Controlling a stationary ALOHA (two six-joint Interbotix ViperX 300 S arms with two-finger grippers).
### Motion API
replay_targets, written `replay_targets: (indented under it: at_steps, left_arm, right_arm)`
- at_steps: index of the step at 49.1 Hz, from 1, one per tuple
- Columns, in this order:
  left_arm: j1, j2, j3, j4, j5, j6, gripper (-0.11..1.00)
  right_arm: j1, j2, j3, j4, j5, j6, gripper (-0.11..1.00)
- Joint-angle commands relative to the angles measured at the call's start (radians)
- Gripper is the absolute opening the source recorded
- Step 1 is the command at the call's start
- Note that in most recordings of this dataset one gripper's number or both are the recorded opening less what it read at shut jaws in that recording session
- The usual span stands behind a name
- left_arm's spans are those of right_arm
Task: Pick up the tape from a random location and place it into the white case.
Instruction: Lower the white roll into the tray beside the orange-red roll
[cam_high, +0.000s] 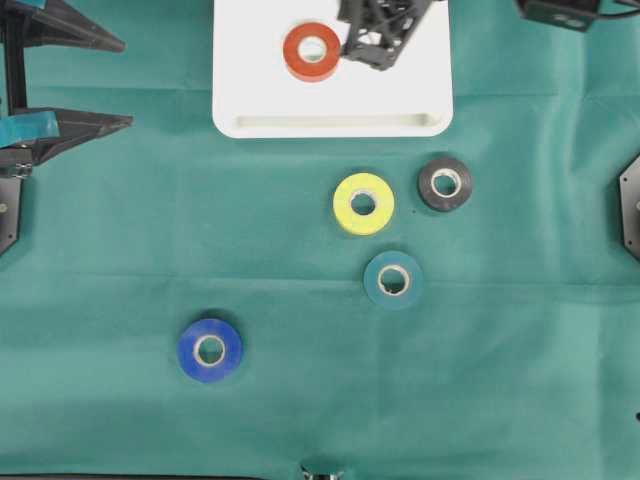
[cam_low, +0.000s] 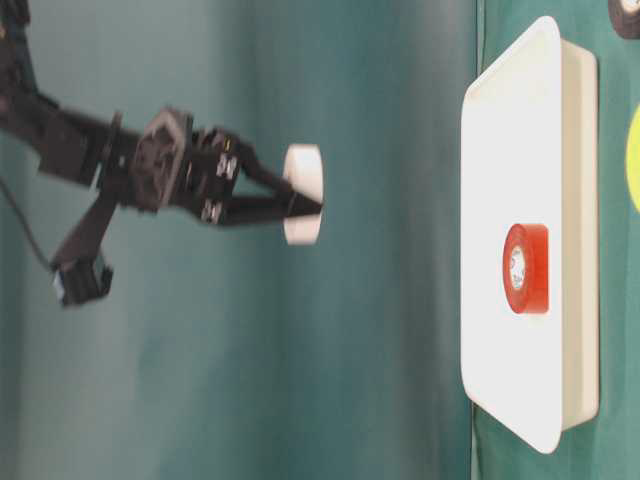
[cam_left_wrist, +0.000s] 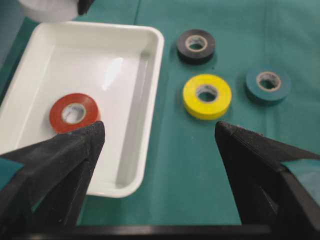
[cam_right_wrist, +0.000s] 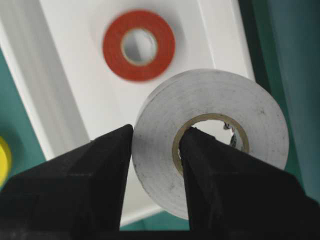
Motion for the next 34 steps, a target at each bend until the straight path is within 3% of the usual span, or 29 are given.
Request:
replay_targets:
  at_steps: [1,19,34]
  left_arm:
    - [0.006,0.003,-0.018,-0.002,-0.005,0.0,0.98]
    - [0.006,0.003,-0.018,0.0,-0.008,-0.002,0.98]
    - [0.006,0.003,-0.017,-0.002,-0.006,-0.002,0.98]
  right_arm:
    - [-0.002,-0.066,0.029,-0.003,-0.02,0.002,0.33]
    - [-0.011,-0.089,0.072,-0.003,-0.094,-0.003,0.34]
    - [-0.02,-0.014,0.101,-0.003,-0.15,0.002,0.34]
